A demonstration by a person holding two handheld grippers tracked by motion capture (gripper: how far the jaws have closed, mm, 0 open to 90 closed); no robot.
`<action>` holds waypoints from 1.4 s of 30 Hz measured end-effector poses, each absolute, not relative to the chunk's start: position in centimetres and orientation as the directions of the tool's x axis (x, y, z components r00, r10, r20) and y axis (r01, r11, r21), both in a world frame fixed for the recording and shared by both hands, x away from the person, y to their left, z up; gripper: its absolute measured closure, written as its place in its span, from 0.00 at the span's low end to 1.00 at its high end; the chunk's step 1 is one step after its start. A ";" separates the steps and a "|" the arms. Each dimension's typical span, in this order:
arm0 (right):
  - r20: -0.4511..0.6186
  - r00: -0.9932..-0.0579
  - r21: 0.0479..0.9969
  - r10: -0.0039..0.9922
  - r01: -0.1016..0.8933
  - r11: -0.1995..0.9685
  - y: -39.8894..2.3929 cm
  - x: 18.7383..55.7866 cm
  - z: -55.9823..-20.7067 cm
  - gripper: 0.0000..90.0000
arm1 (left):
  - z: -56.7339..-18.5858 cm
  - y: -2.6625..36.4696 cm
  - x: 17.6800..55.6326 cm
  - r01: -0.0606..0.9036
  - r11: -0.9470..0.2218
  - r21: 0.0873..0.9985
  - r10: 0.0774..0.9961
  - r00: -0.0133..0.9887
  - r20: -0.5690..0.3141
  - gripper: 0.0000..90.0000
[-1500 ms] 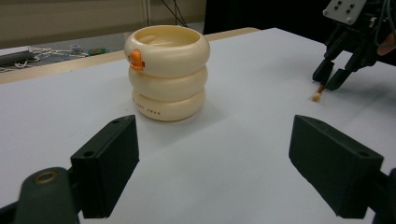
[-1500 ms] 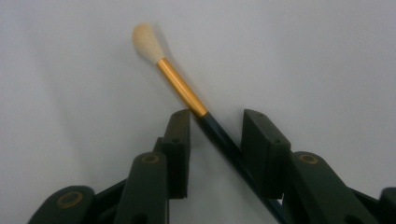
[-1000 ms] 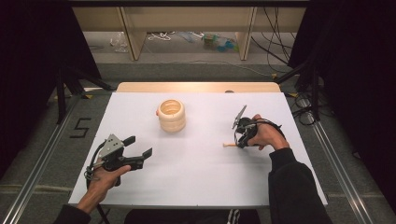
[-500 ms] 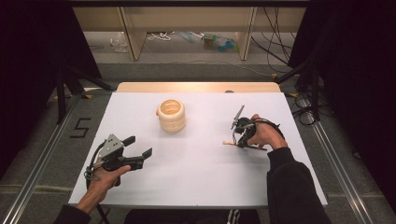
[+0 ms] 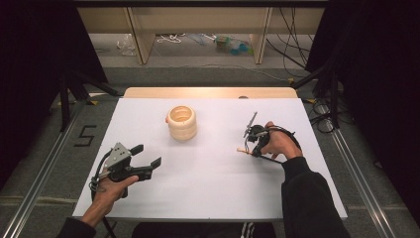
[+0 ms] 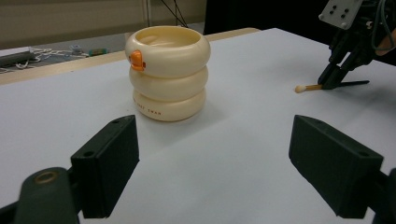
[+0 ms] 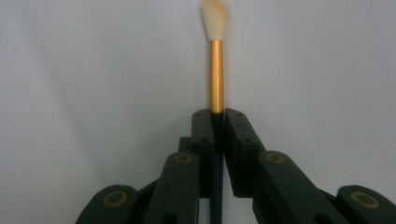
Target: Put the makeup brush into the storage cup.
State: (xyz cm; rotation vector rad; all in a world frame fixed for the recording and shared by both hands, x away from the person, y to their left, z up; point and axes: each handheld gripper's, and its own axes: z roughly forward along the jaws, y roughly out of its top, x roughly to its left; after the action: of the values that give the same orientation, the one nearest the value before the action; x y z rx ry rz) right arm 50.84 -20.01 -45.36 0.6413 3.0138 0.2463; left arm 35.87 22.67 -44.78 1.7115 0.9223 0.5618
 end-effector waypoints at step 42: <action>-0.079 -0.789 0.651 0.609 0.422 0.631 -21.8 50.0 -39.9 0.93 | -44.7 22.7 35.9 0.305 -0.132 0.943 0.805 0.588 -0.077 0.17</action>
State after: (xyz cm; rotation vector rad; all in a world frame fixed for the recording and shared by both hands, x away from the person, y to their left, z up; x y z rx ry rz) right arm 49.96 -21.85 -39.87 0.8324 2.5632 0.9134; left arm 35.86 22.71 -44.74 1.7045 0.9260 0.5611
